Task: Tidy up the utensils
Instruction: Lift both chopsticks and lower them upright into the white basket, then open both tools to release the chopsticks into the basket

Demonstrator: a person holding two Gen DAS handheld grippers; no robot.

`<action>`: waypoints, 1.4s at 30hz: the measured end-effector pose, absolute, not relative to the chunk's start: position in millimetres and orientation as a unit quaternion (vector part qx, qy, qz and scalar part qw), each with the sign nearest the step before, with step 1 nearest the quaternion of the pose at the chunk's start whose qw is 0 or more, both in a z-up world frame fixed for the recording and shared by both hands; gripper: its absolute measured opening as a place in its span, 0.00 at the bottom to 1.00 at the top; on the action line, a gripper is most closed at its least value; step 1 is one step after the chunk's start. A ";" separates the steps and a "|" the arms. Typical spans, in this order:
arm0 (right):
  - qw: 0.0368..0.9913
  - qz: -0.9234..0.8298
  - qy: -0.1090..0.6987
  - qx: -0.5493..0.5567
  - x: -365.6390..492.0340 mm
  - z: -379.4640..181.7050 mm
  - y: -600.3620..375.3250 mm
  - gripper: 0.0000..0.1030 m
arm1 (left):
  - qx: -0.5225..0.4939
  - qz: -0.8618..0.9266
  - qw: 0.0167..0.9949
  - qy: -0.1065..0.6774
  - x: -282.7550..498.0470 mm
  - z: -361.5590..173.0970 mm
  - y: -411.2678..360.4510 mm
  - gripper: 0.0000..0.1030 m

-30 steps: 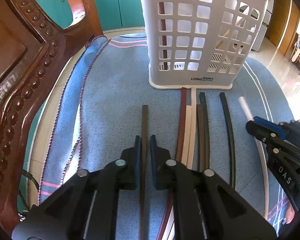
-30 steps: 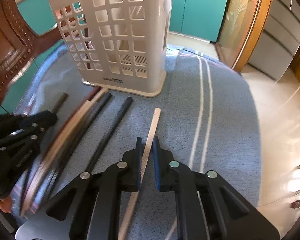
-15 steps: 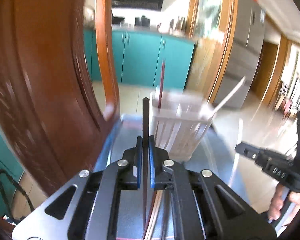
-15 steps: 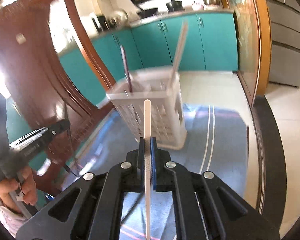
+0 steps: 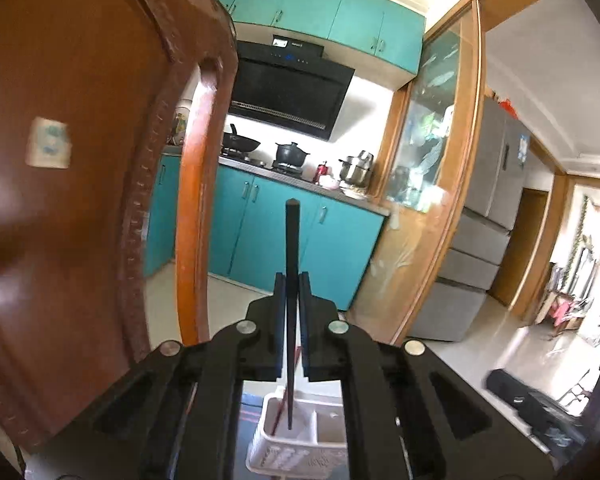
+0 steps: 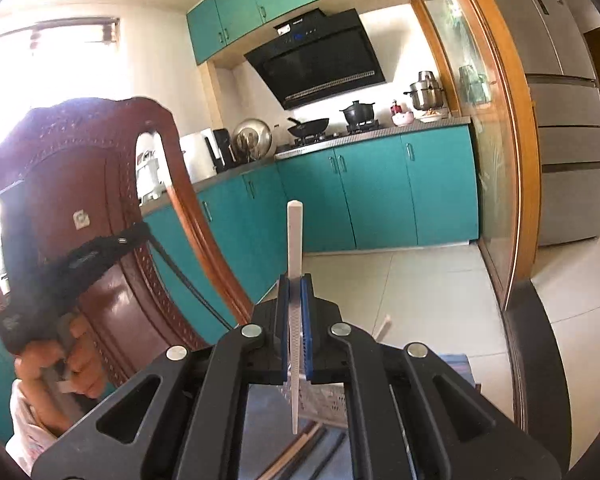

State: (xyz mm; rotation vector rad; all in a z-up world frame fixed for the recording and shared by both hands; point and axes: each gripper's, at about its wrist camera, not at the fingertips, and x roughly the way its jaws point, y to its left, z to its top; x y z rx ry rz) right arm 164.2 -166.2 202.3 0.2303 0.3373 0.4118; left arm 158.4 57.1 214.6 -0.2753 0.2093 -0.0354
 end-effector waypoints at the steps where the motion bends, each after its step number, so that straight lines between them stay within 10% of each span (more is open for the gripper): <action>1: 0.959 0.199 0.162 0.117 166.4 202.2 -167.1 0.06 | -0.133 -0.013 0.984 0.114 169.1 207.4 54.5 0.07; 26: 0.982 0.102 0.148 0.066 213.3 141.1 -129.7 0.07 | -0.097 -0.033 0.956 0.274 148.2 51.8 61.5 0.16; 30: 0.985 0.093 0.131 0.061 190.1 147.5 -137.8 0.28 | -0.083 -0.032 0.947 0.309 143.1 30.4 62.3 0.17; 38: 0.988 0.086 0.098 0.084 106.1 133.2 -166.8 0.32 | -0.011 -0.046 0.912 0.407 156.2 -17.2 26.3 0.19; 42: 0.971 0.101 0.209 0.055 119.7 72.9 -155.8 0.32 | 0.021 -0.053 0.900 0.432 155.2 -35.8 8.7 0.19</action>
